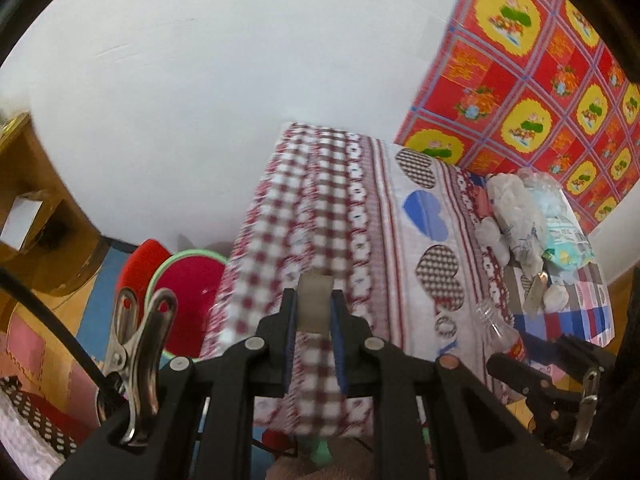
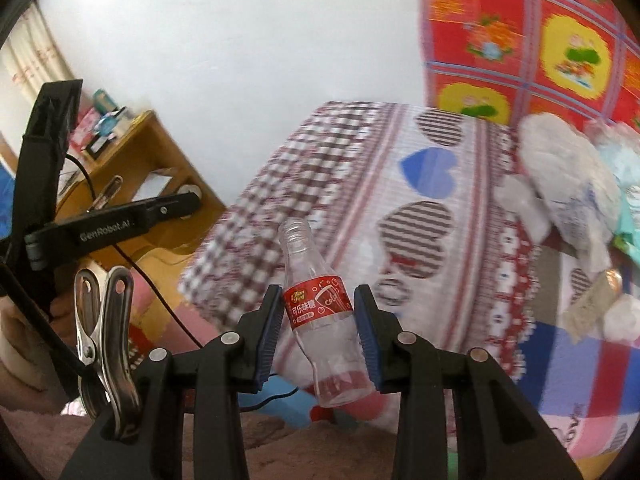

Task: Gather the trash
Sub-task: 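Carry the bottle in the right gripper over the red bucket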

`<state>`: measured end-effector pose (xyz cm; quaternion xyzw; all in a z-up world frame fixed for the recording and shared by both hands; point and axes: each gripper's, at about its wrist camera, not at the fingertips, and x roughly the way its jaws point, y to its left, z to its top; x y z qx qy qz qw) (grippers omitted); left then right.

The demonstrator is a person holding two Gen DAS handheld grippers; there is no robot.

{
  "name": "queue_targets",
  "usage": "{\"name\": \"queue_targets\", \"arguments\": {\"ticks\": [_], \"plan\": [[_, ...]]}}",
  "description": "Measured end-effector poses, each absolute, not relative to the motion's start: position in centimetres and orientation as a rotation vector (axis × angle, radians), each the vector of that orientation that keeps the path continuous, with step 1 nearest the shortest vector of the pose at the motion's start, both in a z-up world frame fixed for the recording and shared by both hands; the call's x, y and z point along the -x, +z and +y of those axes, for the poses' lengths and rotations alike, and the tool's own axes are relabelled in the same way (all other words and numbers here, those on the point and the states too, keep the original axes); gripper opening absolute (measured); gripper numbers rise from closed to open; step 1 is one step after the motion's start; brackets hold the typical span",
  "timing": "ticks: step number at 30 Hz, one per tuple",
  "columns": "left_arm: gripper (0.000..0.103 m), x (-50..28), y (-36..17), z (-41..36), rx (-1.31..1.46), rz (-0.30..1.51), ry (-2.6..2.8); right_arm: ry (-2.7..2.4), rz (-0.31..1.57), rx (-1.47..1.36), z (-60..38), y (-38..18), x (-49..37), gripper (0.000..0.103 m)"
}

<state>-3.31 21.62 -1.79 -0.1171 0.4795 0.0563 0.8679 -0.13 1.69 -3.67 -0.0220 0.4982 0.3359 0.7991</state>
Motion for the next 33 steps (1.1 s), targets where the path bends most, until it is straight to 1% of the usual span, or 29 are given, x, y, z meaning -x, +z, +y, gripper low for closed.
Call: {"name": "queue_targets", "arguments": {"ticks": [9, 17, 27, 33], "plan": [[0.016, 8.6, -1.0, 27.1, 0.270, 0.963, 0.214, 0.857, 1.047, 0.078, 8.7, -2.6, 1.9, 0.037], [0.016, 11.1, -1.4, 31.4, 0.332, 0.951, 0.307, 0.983, 1.036, 0.136, 14.4, -2.2, 1.8, 0.037], [0.016, 10.7, -3.8, 35.4, 0.399, 0.988, 0.396, 1.068, 1.071, 0.144, 21.1, -4.1, -1.2, 0.037], [0.016, 9.4, -6.5, 38.0, 0.438, 0.998, 0.424, 1.053, 1.107, 0.157, 25.3, -7.0, -3.1, 0.037]]}}
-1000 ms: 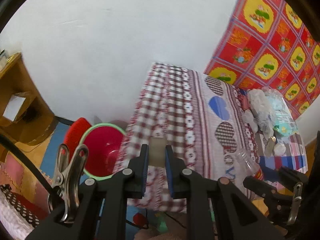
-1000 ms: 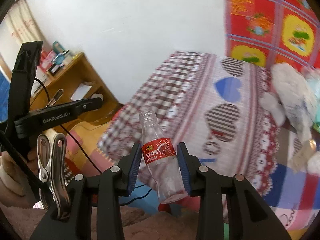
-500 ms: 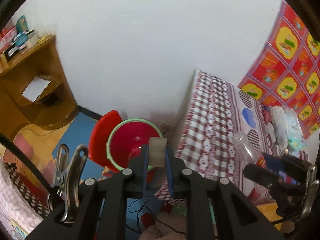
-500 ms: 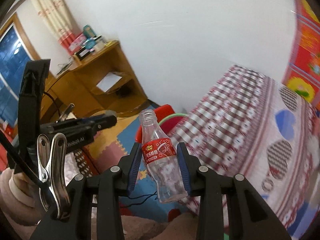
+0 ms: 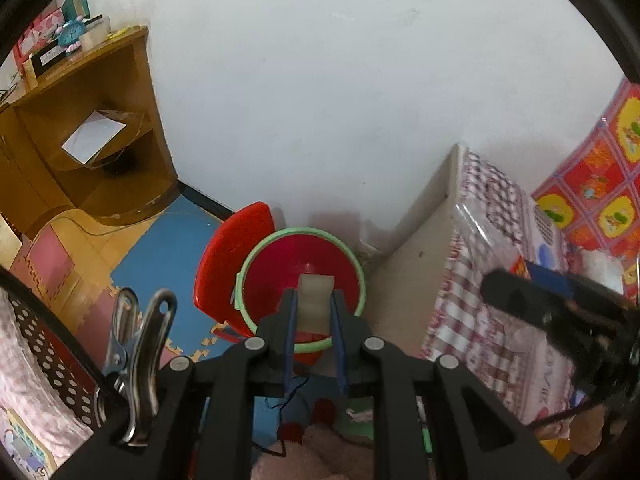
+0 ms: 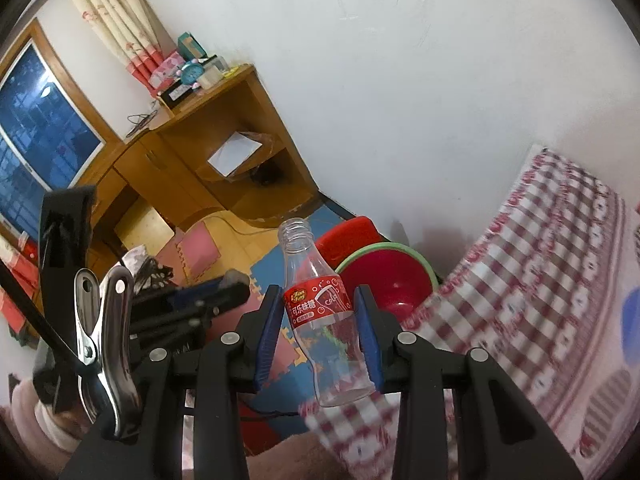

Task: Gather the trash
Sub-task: 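Carry the bottle in the right gripper over the red bucket, then open the right gripper to drop the bottle into the red bucket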

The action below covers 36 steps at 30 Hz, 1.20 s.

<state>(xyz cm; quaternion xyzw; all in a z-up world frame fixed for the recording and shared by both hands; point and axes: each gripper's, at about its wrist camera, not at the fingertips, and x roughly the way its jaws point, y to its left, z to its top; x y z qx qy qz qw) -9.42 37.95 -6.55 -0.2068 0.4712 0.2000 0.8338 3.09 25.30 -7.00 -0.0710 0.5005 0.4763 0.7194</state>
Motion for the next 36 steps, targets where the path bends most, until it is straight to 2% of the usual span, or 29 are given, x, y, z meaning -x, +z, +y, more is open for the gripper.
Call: {"name": "queue_targets", "arguments": {"ticks": [19, 26, 36], "plan": [[0.017, 3.6, -21.9, 47.7, 0.465, 1.182, 0.192, 0.663, 1.307, 0.122, 35.1, -20.4, -5.2, 0.037], [0.017, 1.5, -27.0, 50.2, 0.472, 1.248, 0.155, 0.497, 1.341, 0.120, 37.0, -22.9, -6.0, 0.037], [0.017, -0.3, -30.9, 50.9, 0.462, 1.316, 0.096, 0.380, 1.413, 0.153, 37.4, -26.6, -7.0, 0.037]]}}
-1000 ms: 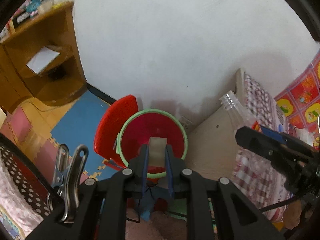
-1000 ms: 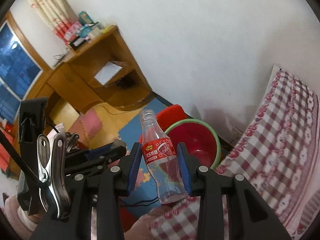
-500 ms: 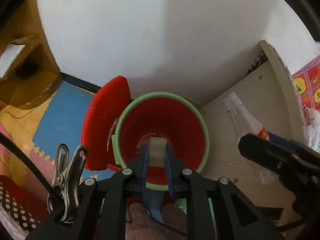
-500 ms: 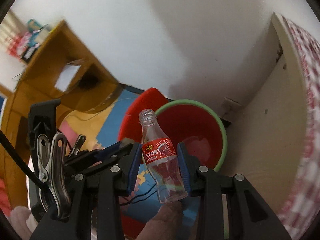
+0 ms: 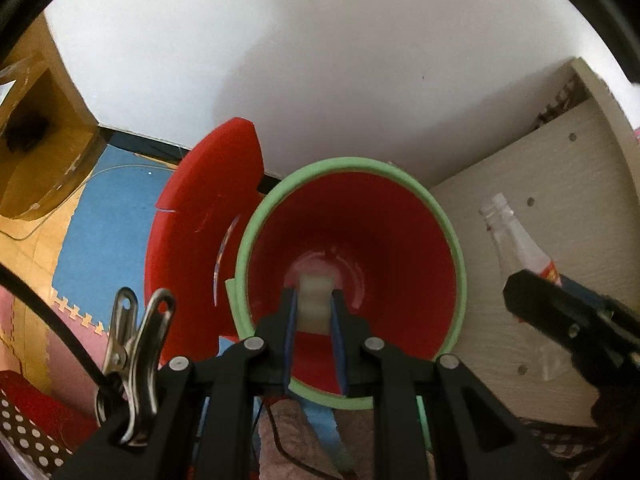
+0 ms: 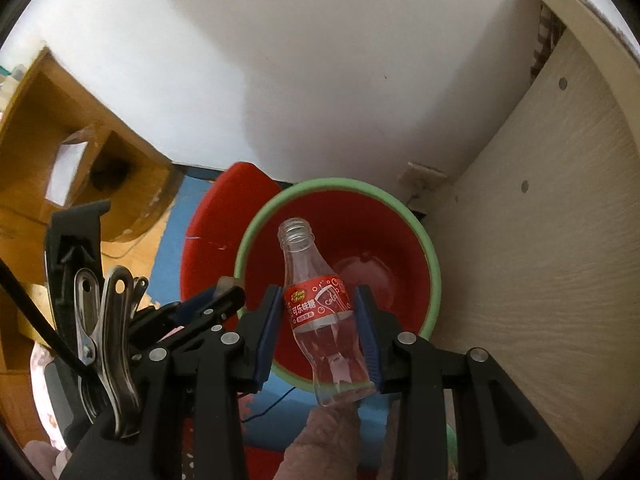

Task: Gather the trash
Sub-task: 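Open the right gripper to drop the bottle into the red bucket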

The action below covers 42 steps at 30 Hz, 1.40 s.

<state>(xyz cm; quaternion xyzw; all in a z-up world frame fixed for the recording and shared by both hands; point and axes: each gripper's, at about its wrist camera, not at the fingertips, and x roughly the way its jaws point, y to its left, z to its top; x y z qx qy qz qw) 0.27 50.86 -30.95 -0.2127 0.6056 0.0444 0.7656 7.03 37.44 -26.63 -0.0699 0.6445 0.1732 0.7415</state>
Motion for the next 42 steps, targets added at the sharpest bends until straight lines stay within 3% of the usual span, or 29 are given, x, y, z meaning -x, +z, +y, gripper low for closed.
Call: {"name": "queue_targets", "arguments": {"ticks": [19, 22, 24, 26, 42], "plan": [[0.017, -1.8, -35.5, 50.1, 0.447, 1.394, 0.050, 0.291, 1.509, 0.158, 36.4, -31.1, -7.3, 0.037], [0.024, -1.9, -36.0, 50.3, 0.447, 1.407, 0.059, 0.289, 1.514, 0.164, 36.5, -31.5, -7.2, 0.037], [0.042, -1.9, -36.1, 50.4, 0.453, 1.412, 0.070, 0.286, 1.519, 0.165, 36.4, -31.7, -7.2, 0.037], [0.045, -1.8, -36.2, 50.6, 0.460, 1.411, 0.083, 0.281, 1.522, 0.167, 36.4, -31.8, -7.2, 0.037], [0.048, -0.5, -35.3, 51.1, 0.460, 1.417, 0.118, 0.229, 1.567, 0.161, 35.9, -34.3, -6.6, 0.037]]}}
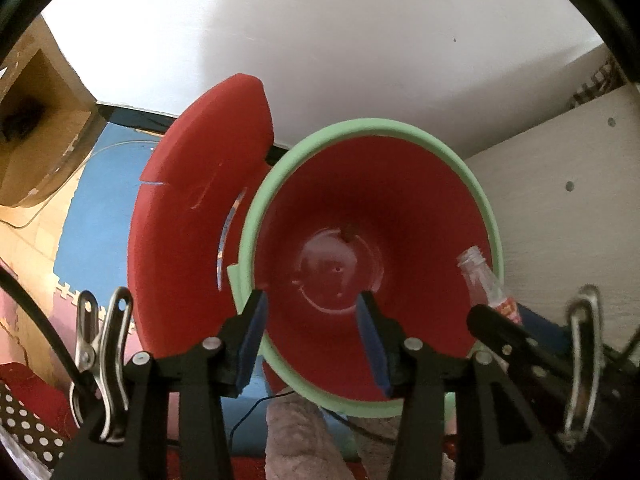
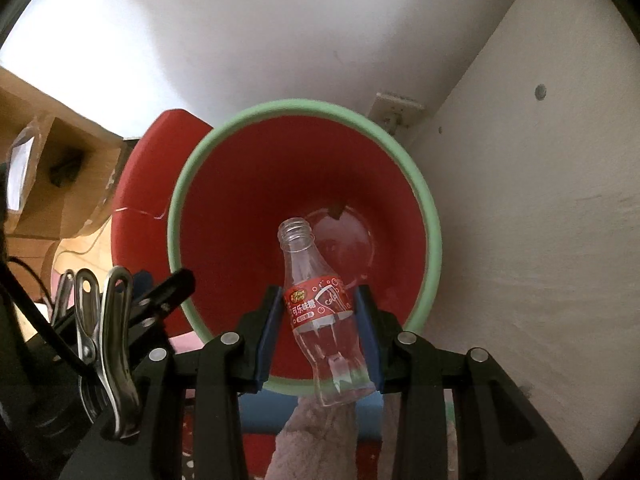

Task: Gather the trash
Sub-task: 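Open the right gripper to drop the bottle into the red bucket, then move both tools back from the bucket toward the trash pile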

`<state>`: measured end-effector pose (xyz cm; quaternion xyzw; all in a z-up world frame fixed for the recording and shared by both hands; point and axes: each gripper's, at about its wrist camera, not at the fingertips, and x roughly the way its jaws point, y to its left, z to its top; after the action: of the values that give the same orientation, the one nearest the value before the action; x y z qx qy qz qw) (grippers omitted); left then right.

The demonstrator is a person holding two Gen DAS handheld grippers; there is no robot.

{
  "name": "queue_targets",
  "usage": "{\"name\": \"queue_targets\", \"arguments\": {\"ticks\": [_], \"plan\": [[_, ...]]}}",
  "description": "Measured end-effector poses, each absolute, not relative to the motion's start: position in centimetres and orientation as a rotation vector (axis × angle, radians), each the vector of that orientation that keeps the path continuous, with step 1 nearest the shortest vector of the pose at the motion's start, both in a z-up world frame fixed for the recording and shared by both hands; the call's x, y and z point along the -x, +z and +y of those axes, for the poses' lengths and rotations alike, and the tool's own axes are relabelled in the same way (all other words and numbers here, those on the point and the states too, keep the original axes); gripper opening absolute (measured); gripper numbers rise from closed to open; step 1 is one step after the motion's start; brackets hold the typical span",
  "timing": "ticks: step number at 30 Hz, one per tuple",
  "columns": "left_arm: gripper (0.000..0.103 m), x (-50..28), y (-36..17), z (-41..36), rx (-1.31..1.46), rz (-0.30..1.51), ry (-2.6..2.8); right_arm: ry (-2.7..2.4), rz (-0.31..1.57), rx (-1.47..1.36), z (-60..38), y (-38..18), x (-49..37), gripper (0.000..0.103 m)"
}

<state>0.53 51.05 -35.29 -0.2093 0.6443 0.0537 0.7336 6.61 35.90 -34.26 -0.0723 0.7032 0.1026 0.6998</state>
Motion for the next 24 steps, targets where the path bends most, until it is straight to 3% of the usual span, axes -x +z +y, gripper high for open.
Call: {"name": "queue_targets", "arguments": {"ticks": [14, 18, 24], "plan": [[0.048, 0.2, -34.8, 51.1, 0.474, 1.416, 0.142, 0.194, 1.599, 0.170, 35.2, -35.4, -6.4, 0.038], [0.048, 0.4, -34.6, 51.2, 0.478, 1.415, 0.147, 0.185, 1.601, 0.161, 35.0, -35.3, -6.3, 0.055], [0.048, 0.7, -34.3, 51.2, 0.479, 1.413, 0.146, 0.193, 1.584, 0.165, 35.3, -34.7, -6.1, 0.057]]}}
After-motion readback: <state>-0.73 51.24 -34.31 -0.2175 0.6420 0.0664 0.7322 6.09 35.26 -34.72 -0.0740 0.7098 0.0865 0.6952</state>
